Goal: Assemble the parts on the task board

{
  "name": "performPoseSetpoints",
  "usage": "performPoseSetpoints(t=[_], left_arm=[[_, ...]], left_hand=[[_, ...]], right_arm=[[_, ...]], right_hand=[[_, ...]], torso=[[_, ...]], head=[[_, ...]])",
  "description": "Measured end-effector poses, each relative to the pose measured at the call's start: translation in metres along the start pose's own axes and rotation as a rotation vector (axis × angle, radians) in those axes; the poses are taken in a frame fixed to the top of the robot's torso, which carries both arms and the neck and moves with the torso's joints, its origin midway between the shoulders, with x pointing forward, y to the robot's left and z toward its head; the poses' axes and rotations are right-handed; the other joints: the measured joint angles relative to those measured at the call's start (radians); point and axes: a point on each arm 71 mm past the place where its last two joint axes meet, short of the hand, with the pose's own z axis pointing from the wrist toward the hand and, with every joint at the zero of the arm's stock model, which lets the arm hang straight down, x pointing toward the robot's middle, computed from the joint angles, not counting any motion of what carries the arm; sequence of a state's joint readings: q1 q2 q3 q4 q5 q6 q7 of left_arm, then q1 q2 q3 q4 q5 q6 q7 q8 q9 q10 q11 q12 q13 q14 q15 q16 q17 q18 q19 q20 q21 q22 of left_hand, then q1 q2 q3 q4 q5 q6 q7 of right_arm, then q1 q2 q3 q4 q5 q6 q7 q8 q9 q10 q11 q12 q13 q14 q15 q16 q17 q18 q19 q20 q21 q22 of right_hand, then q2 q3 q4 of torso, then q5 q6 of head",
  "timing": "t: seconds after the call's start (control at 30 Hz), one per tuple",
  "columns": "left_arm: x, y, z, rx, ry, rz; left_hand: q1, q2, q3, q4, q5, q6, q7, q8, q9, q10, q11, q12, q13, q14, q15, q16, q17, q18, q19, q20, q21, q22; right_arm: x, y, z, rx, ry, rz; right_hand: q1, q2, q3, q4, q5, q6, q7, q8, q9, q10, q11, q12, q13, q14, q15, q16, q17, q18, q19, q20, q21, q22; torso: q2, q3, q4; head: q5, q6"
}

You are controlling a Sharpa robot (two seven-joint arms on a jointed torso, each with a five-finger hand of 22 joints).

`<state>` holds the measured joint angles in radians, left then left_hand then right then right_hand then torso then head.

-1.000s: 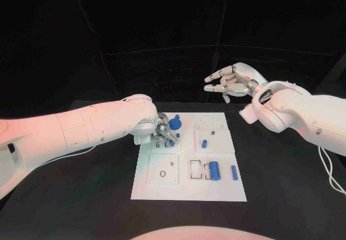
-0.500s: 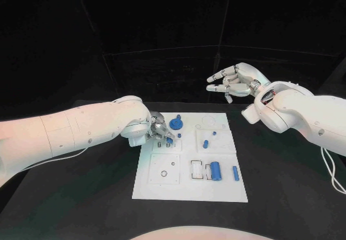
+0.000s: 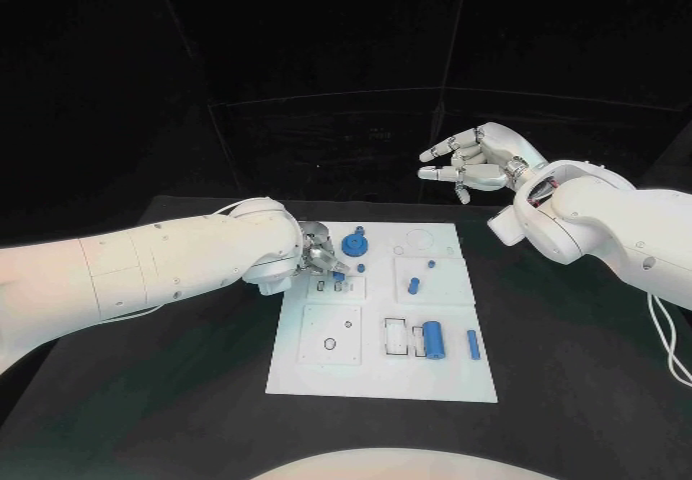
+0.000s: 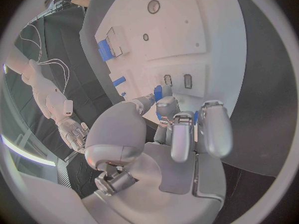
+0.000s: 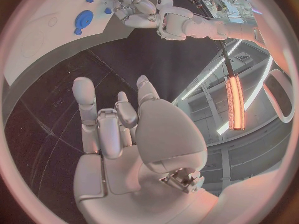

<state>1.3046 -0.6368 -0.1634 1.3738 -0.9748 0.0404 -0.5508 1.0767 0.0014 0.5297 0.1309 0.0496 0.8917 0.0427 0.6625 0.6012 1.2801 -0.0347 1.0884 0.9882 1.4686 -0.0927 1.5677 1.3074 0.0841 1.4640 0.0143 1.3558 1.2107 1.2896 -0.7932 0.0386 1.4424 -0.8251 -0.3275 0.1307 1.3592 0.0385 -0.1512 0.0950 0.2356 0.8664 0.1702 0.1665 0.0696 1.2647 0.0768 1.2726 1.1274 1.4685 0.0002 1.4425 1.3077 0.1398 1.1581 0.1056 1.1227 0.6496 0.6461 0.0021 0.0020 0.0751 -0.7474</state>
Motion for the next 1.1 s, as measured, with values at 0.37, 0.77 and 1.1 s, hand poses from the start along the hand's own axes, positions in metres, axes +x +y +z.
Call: performPoseSetpoints(t=[0.37, 0.77, 1.1], left_arm=[[0.006, 0.000, 0.002, 0.014, -0.072, 0.034], [0.013, 0.002, 0.004, 0.012, -0.081, 0.050], [0.014, 0.007, 0.003, -0.002, -0.070, 0.064]], left_hand=[[-0.006, -0.006, 0.010, -0.003, -0.003, 0.000, 0.000, 0.004, 0.003, 0.003, -0.003, 0.008, 0.007, 0.000, 0.000, 0.000, 0.000, 0.000, 0.000, 0.000, 0.004, 0.009], [-0.013, -0.010, 0.018, -0.010, -0.003, 0.000, 0.000, 0.004, 0.002, 0.008, -0.001, 0.008, 0.007, 0.000, 0.000, 0.000, 0.000, 0.000, 0.000, 0.000, 0.004, 0.011], [-0.017, -0.014, 0.021, -0.014, -0.004, 0.000, 0.001, 0.004, 0.003, 0.008, -0.001, 0.008, 0.007, 0.000, 0.000, 0.000, 0.000, 0.000, 0.000, 0.000, 0.004, 0.012]], right_arm=[[0.000, -0.001, 0.000, 0.005, -0.001, -0.003], [0.000, -0.001, 0.000, 0.008, 0.000, -0.003], [0.000, -0.001, 0.000, 0.010, -0.001, -0.004]], right_hand=[[0.000, 0.000, 0.000, 0.000, 0.000, 0.000, 0.000, 0.000, 0.000, 0.000, 0.000, 0.000, 0.000, 0.000, 0.000, 0.000, 0.000, 0.000, 0.000, 0.000, 0.000, 0.000], [0.000, 0.000, 0.000, 0.000, 0.000, 0.000, 0.000, 0.000, 0.000, 0.000, 0.000, 0.000, 0.000, 0.000, 0.000, 0.000, 0.000, 0.000, 0.000, 0.000, 0.000, 0.000], [0.000, 0.000, 0.000, 0.000, 0.000, 0.000, 0.000, 0.000, 0.000, 0.000, 0.000, 0.000, 0.000, 0.000, 0.000, 0.000, 0.000, 0.000, 0.000, 0.000, 0.000, 0.000]], torso=[[0.000, -0.0001, -0.0025], [0.000, -0.0001, -0.0024], [0.001, -0.0001, -0.0024]], head=[[0.003, -0.002], [0.002, -0.004], [0.004, -0.006]])
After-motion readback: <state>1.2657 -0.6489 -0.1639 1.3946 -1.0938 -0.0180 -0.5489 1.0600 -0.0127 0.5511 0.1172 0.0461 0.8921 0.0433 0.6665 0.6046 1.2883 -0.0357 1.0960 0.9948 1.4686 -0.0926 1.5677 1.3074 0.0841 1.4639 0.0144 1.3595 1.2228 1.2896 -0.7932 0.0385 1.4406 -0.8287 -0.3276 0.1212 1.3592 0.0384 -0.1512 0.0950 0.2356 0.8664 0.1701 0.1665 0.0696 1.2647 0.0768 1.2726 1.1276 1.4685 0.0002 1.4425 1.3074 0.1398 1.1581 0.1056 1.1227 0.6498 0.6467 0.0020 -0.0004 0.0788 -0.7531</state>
